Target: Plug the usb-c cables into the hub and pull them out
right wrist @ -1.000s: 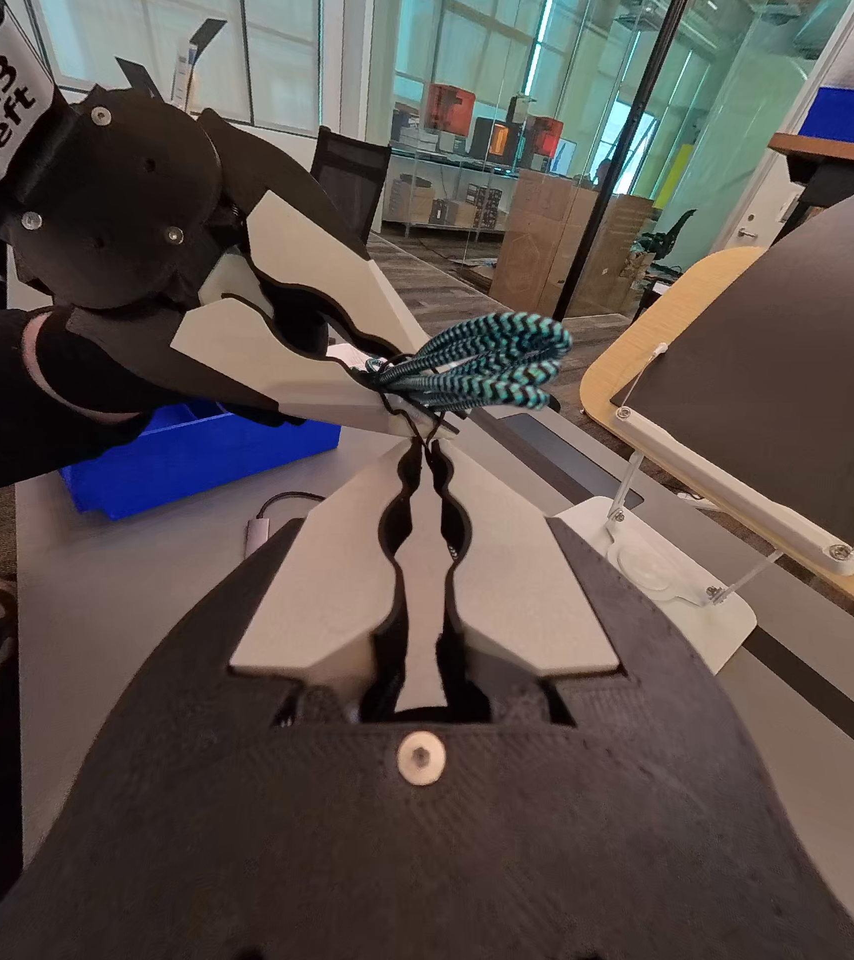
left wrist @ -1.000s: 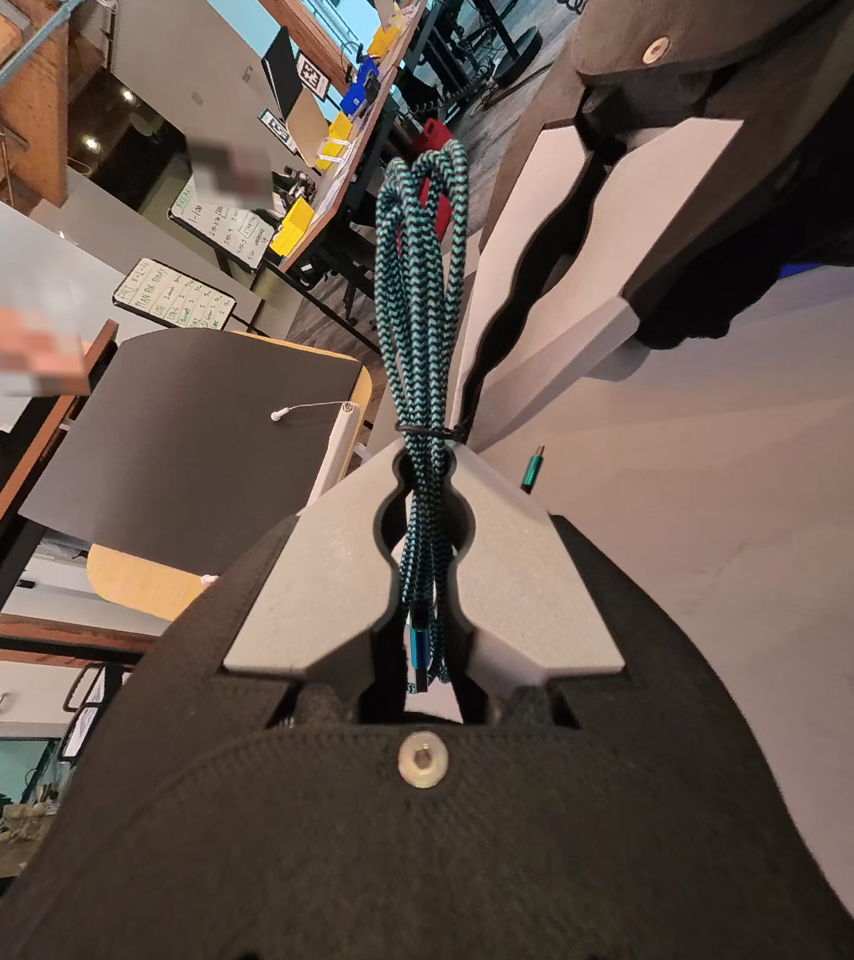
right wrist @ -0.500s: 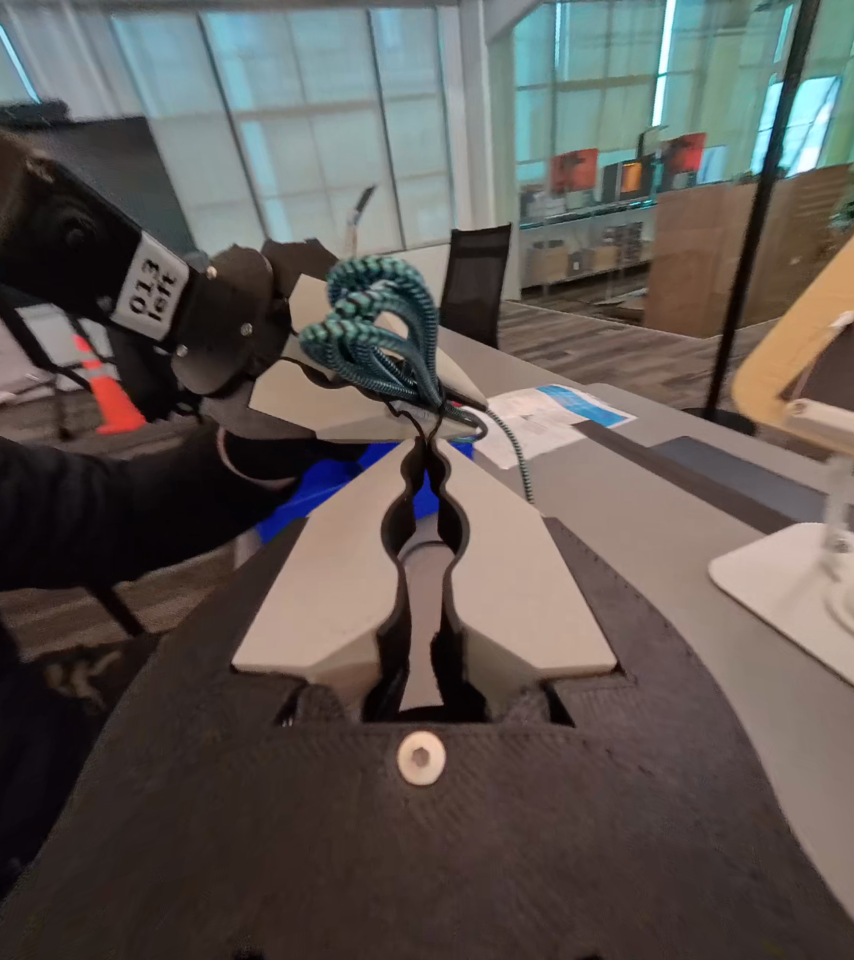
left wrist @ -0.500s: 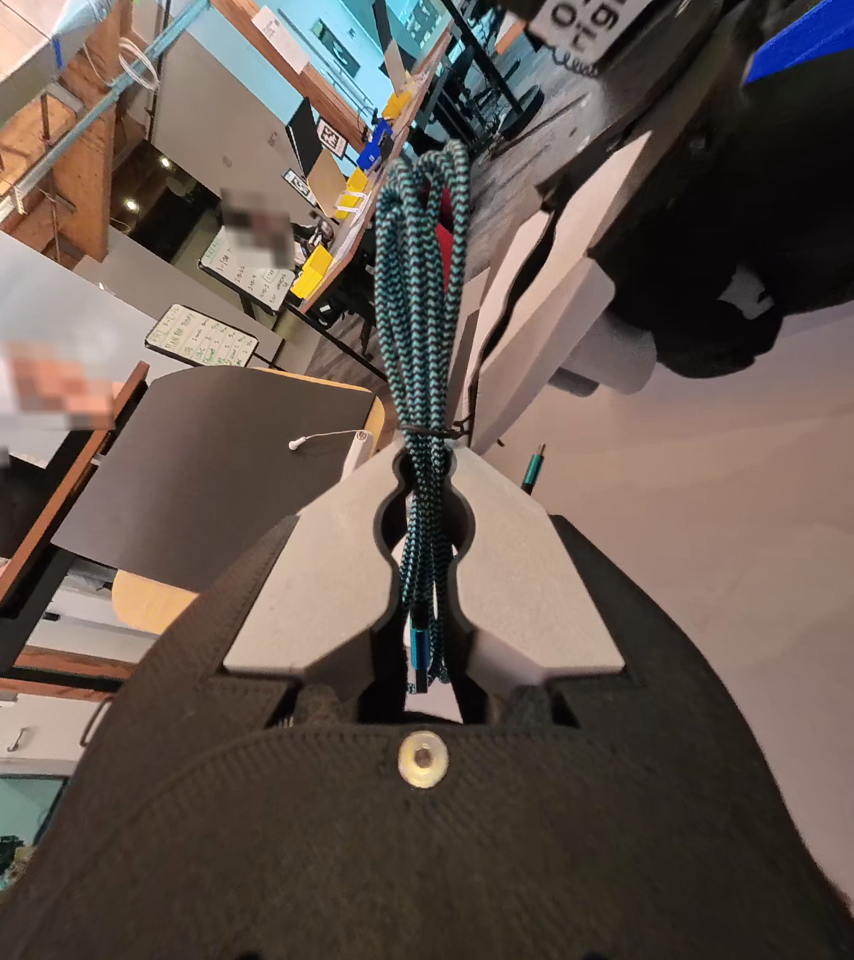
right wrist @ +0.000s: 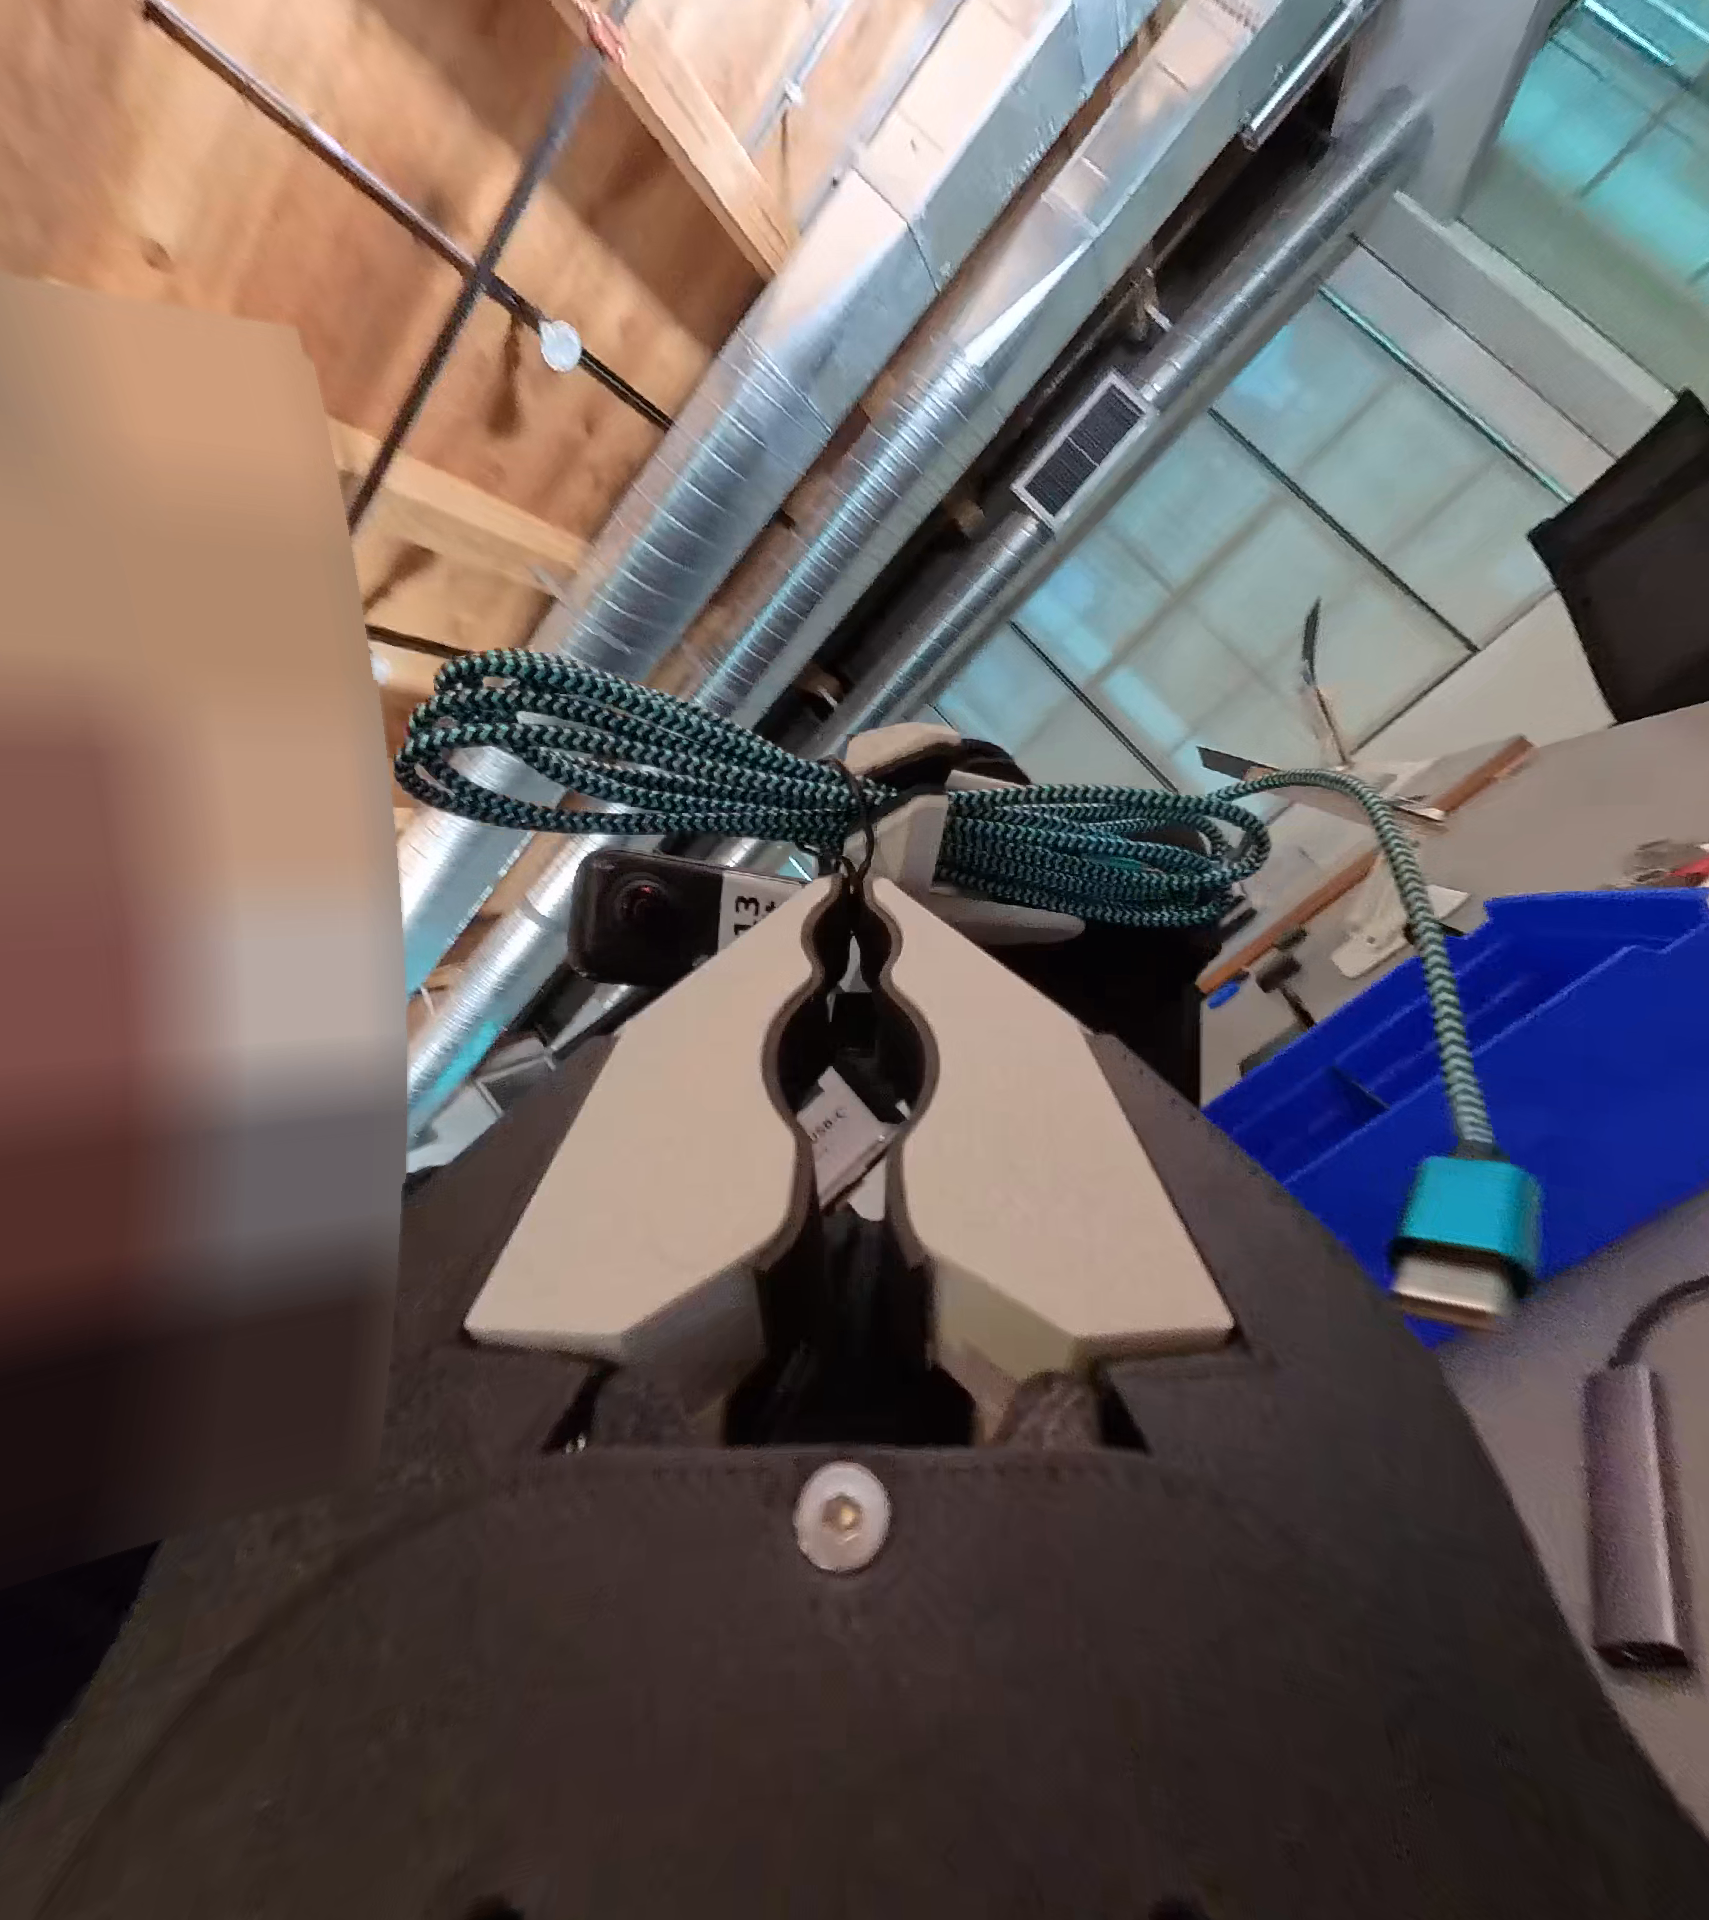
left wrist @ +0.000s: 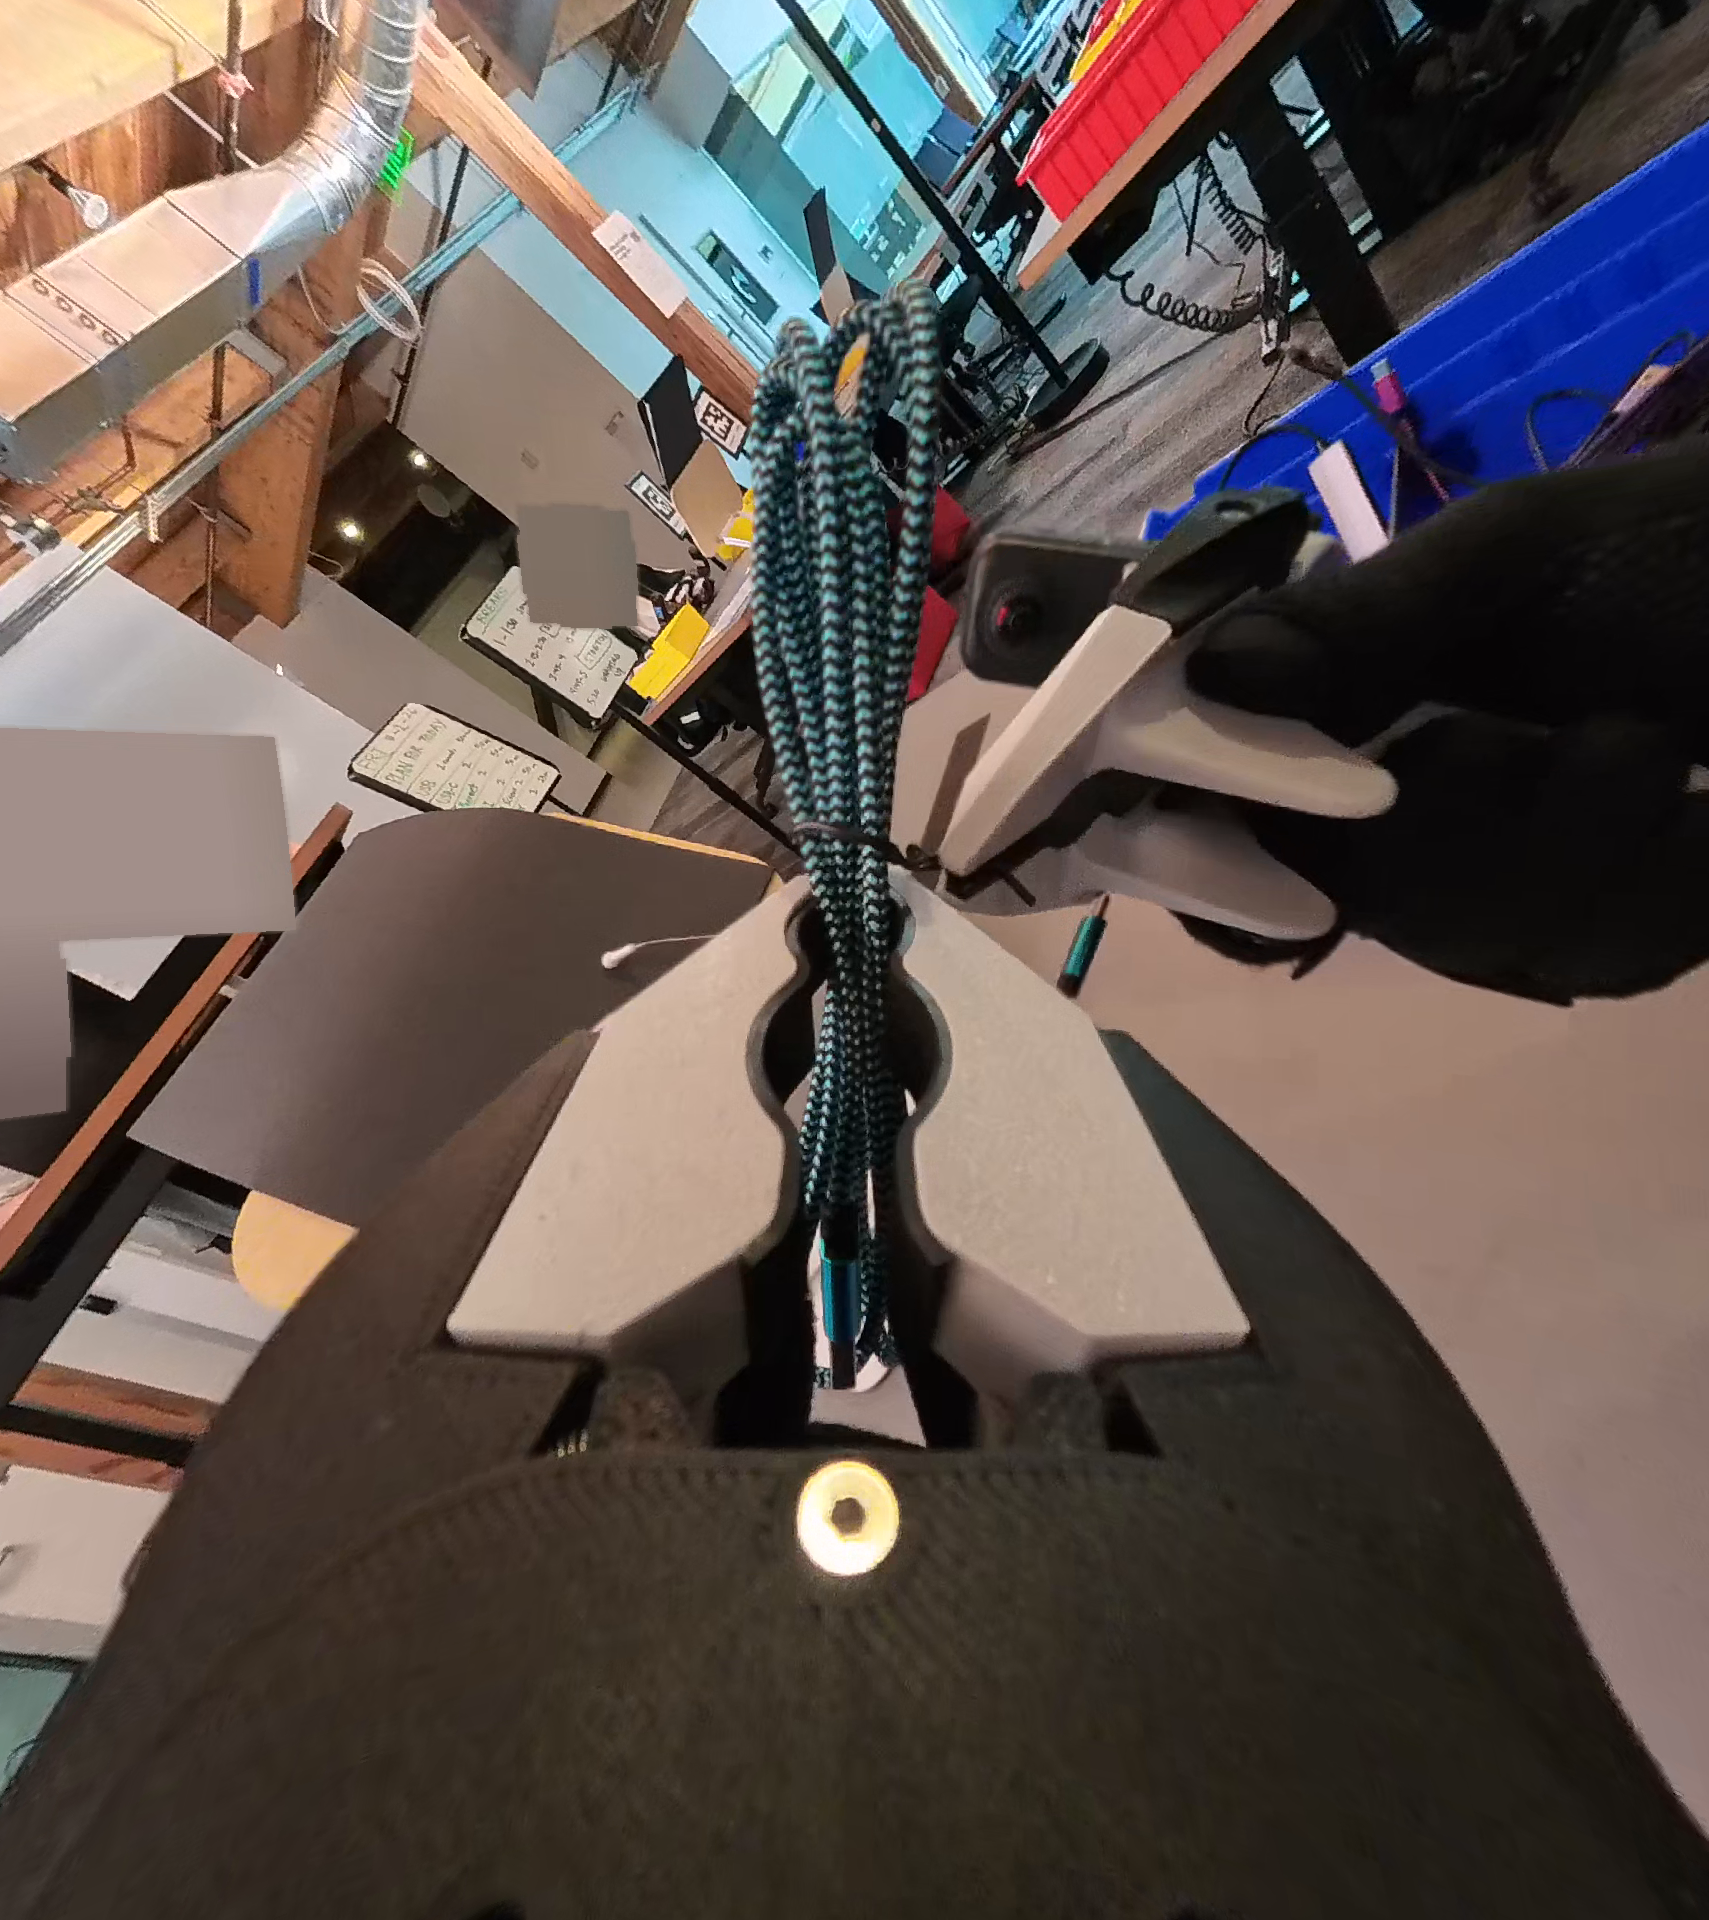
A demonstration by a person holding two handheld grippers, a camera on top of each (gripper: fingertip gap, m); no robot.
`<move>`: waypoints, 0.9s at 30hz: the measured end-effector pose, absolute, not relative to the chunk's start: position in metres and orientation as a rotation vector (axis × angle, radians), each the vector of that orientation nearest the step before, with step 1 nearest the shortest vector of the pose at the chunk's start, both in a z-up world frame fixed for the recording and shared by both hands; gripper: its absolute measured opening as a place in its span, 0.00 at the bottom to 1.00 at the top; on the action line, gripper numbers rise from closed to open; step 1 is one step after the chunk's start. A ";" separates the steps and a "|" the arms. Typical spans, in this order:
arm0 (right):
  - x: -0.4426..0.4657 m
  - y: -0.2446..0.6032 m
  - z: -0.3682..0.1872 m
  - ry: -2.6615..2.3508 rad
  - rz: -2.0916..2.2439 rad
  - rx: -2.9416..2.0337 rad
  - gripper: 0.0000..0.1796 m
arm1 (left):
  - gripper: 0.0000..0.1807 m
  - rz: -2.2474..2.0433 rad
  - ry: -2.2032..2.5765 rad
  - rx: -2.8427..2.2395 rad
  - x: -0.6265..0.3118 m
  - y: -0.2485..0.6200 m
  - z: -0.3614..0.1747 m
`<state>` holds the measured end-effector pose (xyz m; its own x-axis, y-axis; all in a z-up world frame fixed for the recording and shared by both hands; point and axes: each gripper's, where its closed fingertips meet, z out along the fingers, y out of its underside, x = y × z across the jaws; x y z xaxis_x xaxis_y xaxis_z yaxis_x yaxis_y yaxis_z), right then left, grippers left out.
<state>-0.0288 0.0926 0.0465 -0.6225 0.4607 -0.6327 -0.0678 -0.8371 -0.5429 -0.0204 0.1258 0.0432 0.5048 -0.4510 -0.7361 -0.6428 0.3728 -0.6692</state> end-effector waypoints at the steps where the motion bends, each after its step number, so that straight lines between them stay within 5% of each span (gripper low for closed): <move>1: -0.029 0.092 0.047 -0.677 2.506 -1.155 0.01 | 0.02 0.150 1.107 -1.256 -0.021 0.125 0.043; 6: -0.030 0.093 0.043 -0.725 2.348 -1.126 0.06 | 0.02 0.141 1.091 -1.286 -0.026 0.127 0.040; 8: -0.032 0.096 0.038 -0.759 2.207 -1.169 0.20 | 0.02 0.116 1.084 -1.293 -0.027 0.128 0.040; 13: -0.034 0.090 0.024 -0.919 1.849 -1.205 0.21 | 0.02 0.095 1.087 -1.320 -0.027 0.130 0.037; 22: -0.010 0.123 0.026 -1.203 0.076 -0.841 0.18 | 0.02 -0.003 1.086 -1.450 -0.026 0.135 0.027; 27: -0.020 0.121 0.024 -1.300 -0.311 -0.593 0.16 | 0.02 -0.129 1.107 -1.520 -0.022 0.131 0.025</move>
